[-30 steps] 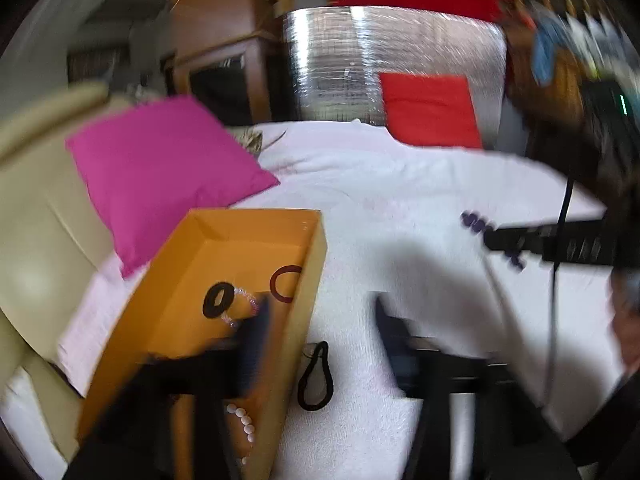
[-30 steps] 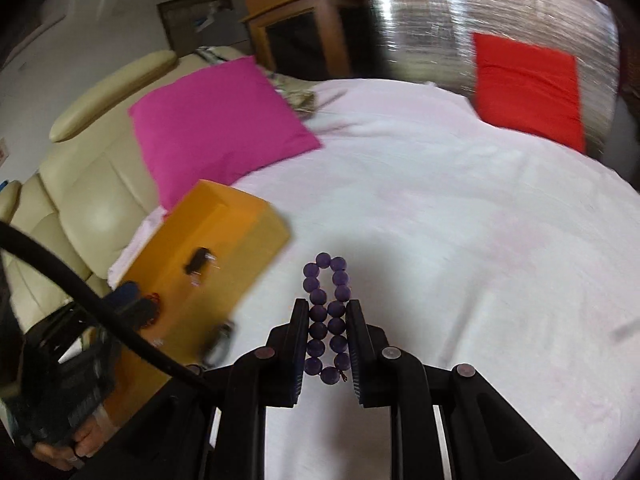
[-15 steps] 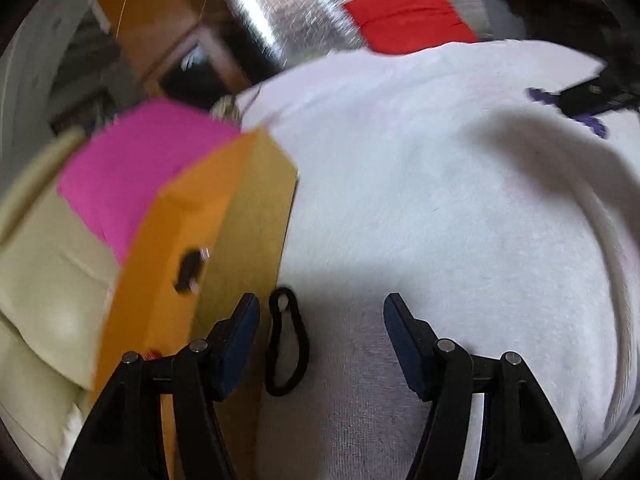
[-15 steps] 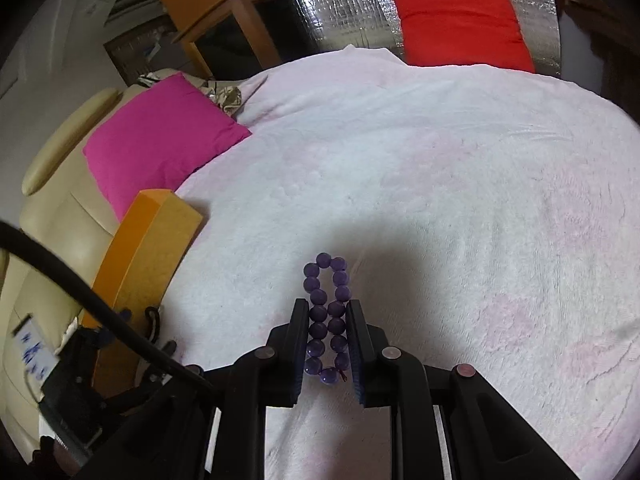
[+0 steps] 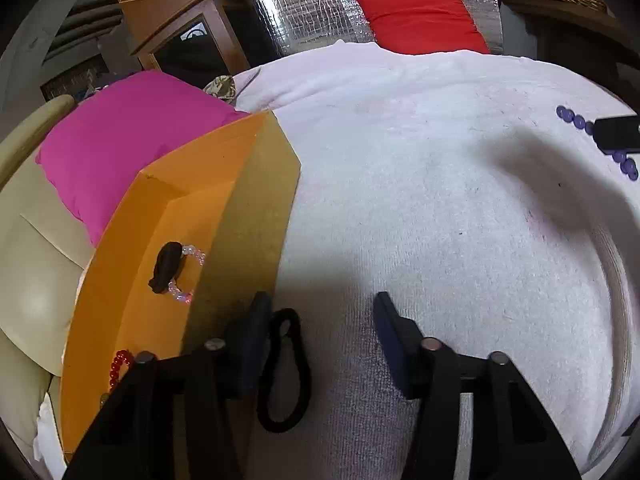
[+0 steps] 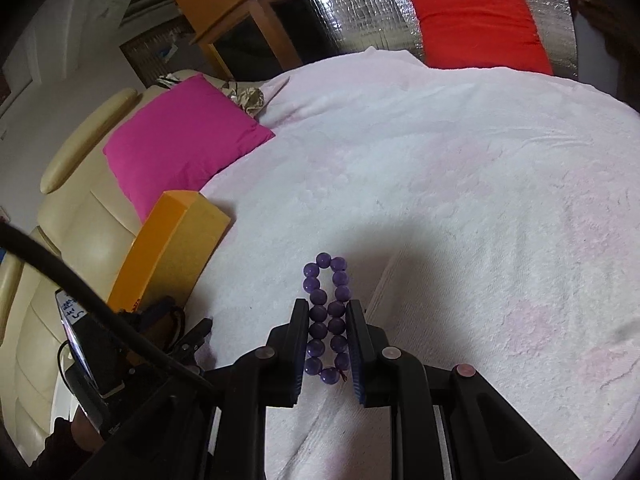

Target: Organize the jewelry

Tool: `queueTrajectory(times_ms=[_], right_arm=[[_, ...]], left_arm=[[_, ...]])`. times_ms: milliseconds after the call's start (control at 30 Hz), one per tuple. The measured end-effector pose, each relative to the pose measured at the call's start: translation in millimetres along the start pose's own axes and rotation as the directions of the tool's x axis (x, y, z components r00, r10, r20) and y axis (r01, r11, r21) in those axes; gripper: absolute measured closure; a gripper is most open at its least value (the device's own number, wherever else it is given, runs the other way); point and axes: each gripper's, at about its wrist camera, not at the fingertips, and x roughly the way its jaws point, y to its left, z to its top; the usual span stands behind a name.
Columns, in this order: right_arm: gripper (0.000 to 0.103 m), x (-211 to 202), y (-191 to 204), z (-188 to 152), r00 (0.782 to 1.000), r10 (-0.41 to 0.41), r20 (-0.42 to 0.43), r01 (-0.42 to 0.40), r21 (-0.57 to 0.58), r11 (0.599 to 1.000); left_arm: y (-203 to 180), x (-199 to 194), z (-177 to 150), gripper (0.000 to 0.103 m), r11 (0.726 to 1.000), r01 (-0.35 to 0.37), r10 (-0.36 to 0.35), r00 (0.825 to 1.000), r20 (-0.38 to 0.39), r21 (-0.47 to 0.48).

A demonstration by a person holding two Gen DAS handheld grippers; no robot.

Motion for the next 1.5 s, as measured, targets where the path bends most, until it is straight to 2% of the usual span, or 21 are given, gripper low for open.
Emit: queueTrajectory(times_ms=[33, 67, 133, 200, 333, 433, 500, 567, 633, 767, 867, 933, 1000, 1067, 1133, 1233, 1300, 1500], right_arm=[[0.083, -1.1, -0.8, 0.2, 1.000, -0.001, 0.004, 0.001, 0.003, 1.000], [0.083, -2.1, -1.5, 0.5, 1.000, 0.000, 0.006, 0.000, 0.007, 1.000], [0.083, -4.4, -3.3, 1.1, 1.000, 0.000, 0.011, -0.001, 0.016, 1.000], [0.083, -6.7, -4.9, 1.9, 1.000, -0.001, 0.017, 0.001, 0.023, 1.000], [0.083, -12.1, -7.2, 3.9, 1.000, 0.002, 0.031, -0.003, 0.029, 1.000], [0.083, -17.0, -9.2, 5.9, 0.999, 0.004, 0.042, -0.005, 0.028, 1.000], [0.083, -19.8, -12.0, 7.3, 0.999, 0.006, 0.048, -0.007, 0.031, 1.000], [0.083, -21.3, -14.2, 8.5, 0.999, 0.010, 0.049, -0.012, 0.037, 0.999], [0.083, -22.4, -15.0, 8.9, 0.999, 0.011, 0.051, -0.012, 0.036, 0.999], [0.083, -24.7, -15.6, 8.3, 0.999, 0.013, 0.051, -0.014, 0.028, 1.000], [0.083, -26.3, -17.2, 7.7, 0.999, 0.014, 0.052, -0.016, 0.031, 0.999], [0.083, -26.8, -18.7, 8.0, 0.999, 0.013, 0.053, -0.014, 0.032, 0.999], [0.083, -27.1, -19.7, 8.1, 0.999, 0.014, 0.052, -0.016, 0.038, 0.999], [0.083, -27.2, -19.1, 8.4, 0.998, 0.013, 0.053, -0.015, 0.037, 0.999], [0.083, -27.0, -18.0, 8.0, 0.998, 0.013, 0.054, -0.015, 0.032, 0.999], [0.083, -25.7, -16.1, 7.3, 0.998, 0.014, 0.055, -0.016, 0.027, 1.000], [0.083, -25.3, -15.8, 6.4, 0.999, 0.017, 0.052, -0.018, 0.024, 1.000], [0.083, -25.5, -7.7, 3.0, 0.998, 0.016, 0.066, -0.016, -0.012, 1.000]], left_arm=[[-0.6, 0.8, 0.4, 0.088, 0.999, 0.049, -0.049, 0.999, -0.013, 0.009], [0.0, 3.0, 0.8, 0.095, 0.997, 0.078, -0.078, 0.997, -0.022, 0.005], [-1.9, 0.0, 0.3, 0.095, 0.995, 0.102, -0.102, 0.995, -0.014, 0.018], [-2.0, -6.1, -1.1, 0.096, 0.987, 0.162, -0.162, 0.987, 0.003, 0.020], [3.0, -20.0, -6.0, 0.096, 0.952, 0.306, -0.305, 0.952, 0.027, -0.017], [7.6, -30.4, -6.2, 0.096, 0.930, 0.366, -0.363, 0.929, 0.067, -0.031], [10.4, -31.1, -6.4, 0.089, 0.923, 0.381, -0.377, 0.924, 0.071, -0.049], [12.1, -29.1, -5.4, 0.066, 0.925, 0.375, -0.371, 0.926, 0.072, -0.055], [9.7, -28.0, -5.3, 0.056, 0.935, 0.352, -0.348, 0.935, 0.075, -0.048], [2.2, -21.2, -8.0, 0.055, 0.952, 0.306, -0.305, 0.952, 0.025, -0.025], [3.8, -15.2, -7.5, 0.055, 0.961, 0.274, -0.274, 0.962, 0.013, -0.041], [6.6, -4.8, -9.2, 0.055, 0.965, 0.252, -0.255, 0.966, -0.032, -0.071], [13.6, 0.0, -9.2, 0.056, 0.952, 0.277, -0.283, 0.958, -0.037, -0.129], [14.5, 0.7, -6.3, 0.082, 0.947, 0.286, -0.293, 0.955, -0.035, -0.146], [11.3, 1.0, -3.4, 0.093, 0.944, 0.297, -0.305, 0.952, -0.039, -0.145], [0.4, -4.6, 2.0, 0.095, 0.949, 0.297, -0.302, 0.953, -0.034, -0.107], [-1.6, -9.3, 8.7, 0.095, 0.943, 0.316, -0.319, 0.948, -0.014, -0.104], [-3.4, -52.9, 31.1, 0.095, 0.928, 0.353, -0.339, 0.933, 0.120, -0.117]])
